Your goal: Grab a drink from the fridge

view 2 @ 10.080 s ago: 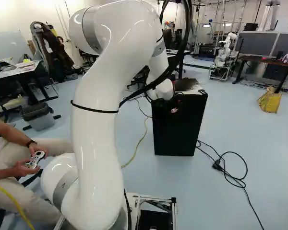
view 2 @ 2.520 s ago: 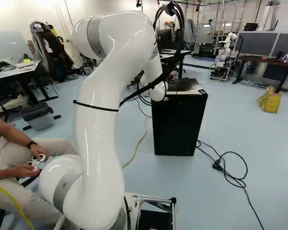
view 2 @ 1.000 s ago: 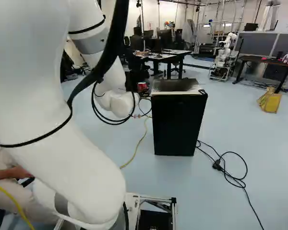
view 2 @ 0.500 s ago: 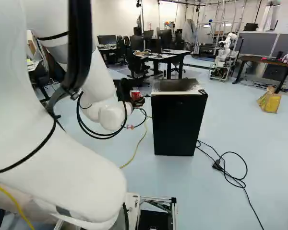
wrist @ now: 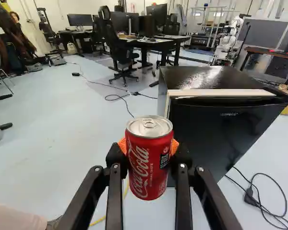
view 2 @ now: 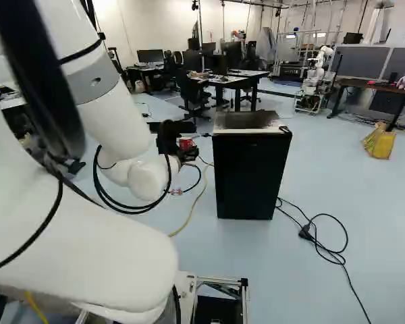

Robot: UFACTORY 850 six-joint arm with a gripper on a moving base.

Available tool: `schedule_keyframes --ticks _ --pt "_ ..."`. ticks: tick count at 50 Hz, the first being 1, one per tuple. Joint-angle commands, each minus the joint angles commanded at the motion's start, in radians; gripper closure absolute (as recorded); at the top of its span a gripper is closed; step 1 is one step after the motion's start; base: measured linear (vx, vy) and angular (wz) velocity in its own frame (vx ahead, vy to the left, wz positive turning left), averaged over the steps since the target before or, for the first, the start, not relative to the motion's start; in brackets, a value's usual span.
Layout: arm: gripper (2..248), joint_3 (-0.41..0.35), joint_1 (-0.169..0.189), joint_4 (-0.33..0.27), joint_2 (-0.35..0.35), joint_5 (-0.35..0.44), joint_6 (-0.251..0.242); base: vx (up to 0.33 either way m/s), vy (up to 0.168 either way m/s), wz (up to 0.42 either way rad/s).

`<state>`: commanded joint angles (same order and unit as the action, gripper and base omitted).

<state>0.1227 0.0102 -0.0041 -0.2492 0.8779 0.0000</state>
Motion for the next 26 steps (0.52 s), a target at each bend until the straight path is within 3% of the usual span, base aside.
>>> schedule_keyframes --ticks 26 --pt "151 -0.035 -0.01 0.004 -0.03 -0.005 0.0 0.0 0.0 0.0"
